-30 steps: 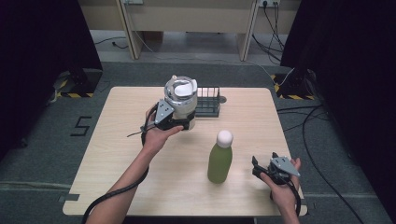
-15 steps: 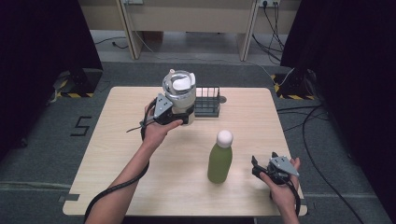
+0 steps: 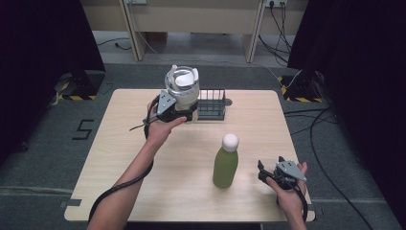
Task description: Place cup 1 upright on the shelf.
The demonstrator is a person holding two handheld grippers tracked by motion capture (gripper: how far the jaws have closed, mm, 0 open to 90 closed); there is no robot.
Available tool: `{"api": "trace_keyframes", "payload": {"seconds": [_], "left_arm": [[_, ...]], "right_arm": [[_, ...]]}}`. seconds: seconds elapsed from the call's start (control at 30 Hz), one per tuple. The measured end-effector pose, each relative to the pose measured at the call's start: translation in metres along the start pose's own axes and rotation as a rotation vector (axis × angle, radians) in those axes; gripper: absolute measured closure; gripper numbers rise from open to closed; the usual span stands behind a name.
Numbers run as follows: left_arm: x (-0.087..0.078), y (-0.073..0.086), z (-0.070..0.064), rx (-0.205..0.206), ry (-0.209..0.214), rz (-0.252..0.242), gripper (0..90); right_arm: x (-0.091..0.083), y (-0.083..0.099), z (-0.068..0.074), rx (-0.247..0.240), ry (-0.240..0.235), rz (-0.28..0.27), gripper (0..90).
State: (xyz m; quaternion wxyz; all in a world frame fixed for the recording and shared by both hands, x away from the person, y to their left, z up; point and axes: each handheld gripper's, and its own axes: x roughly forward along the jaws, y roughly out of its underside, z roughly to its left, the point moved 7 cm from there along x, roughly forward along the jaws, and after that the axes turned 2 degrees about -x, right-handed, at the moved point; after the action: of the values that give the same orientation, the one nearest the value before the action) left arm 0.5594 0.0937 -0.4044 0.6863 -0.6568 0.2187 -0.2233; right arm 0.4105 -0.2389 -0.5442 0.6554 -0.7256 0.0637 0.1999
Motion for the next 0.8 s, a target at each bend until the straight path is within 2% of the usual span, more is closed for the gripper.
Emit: {"api": "trace_keyframes", "payload": {"seconds": [0.37,0.8], "left_arm": [[0.011,-0.014,0.005,0.006,-0.005,-0.019,9.7],[0.019,-0.019,0.013,0.011,-0.024,-0.019,9.7]], "right_arm": [[0.0,0.0,-0.001,-0.001,0.003,-0.005,18.5],[-0.001,0.001,-0.002,-0.002,0.005,-0.005,18.4]]}}
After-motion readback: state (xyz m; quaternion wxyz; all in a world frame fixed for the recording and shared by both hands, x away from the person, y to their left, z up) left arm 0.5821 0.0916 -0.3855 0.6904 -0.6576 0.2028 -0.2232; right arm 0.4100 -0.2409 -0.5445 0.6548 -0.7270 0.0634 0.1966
